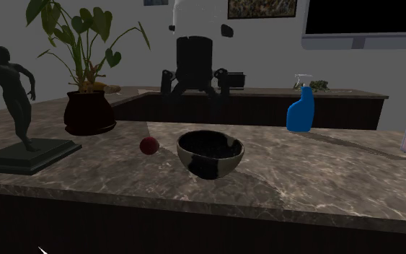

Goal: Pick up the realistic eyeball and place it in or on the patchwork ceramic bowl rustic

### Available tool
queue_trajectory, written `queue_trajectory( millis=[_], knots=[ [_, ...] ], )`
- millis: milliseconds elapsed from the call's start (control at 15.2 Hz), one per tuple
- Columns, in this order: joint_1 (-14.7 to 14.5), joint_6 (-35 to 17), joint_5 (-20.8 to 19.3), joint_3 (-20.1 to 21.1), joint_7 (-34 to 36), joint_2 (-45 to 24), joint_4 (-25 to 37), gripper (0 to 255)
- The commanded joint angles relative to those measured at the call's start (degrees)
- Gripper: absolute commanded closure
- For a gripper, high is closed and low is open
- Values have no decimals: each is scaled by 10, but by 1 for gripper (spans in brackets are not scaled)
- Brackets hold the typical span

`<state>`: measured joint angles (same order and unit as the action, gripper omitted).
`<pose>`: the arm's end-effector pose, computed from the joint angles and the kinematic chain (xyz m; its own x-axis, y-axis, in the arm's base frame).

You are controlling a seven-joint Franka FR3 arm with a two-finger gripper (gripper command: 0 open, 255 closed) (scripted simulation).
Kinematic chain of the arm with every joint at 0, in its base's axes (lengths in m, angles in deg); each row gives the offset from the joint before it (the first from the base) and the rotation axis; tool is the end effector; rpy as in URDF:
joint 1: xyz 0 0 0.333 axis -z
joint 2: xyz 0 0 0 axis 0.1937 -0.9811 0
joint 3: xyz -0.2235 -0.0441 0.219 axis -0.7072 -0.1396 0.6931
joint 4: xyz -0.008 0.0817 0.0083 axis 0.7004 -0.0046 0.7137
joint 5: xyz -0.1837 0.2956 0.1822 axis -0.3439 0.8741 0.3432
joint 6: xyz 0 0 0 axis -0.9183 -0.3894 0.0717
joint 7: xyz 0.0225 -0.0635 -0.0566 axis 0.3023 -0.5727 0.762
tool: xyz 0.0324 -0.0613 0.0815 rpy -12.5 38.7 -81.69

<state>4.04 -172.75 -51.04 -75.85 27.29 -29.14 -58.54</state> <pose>0.4350 0.1091 0.4833 0.9845 -0.1142 -0.1330 -0.1113 -0.9934 0.0293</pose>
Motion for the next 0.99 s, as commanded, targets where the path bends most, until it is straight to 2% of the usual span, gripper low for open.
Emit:
queue_trajectory(
  millis=[0,462,924],
  knots=[
    [-8,-15,4,14,19,-41,25,0],
    [-33,-42,-2,48,74,-183,133,0],
    [-66,-40,-25,68,126,-335,278,0]
  ],
)
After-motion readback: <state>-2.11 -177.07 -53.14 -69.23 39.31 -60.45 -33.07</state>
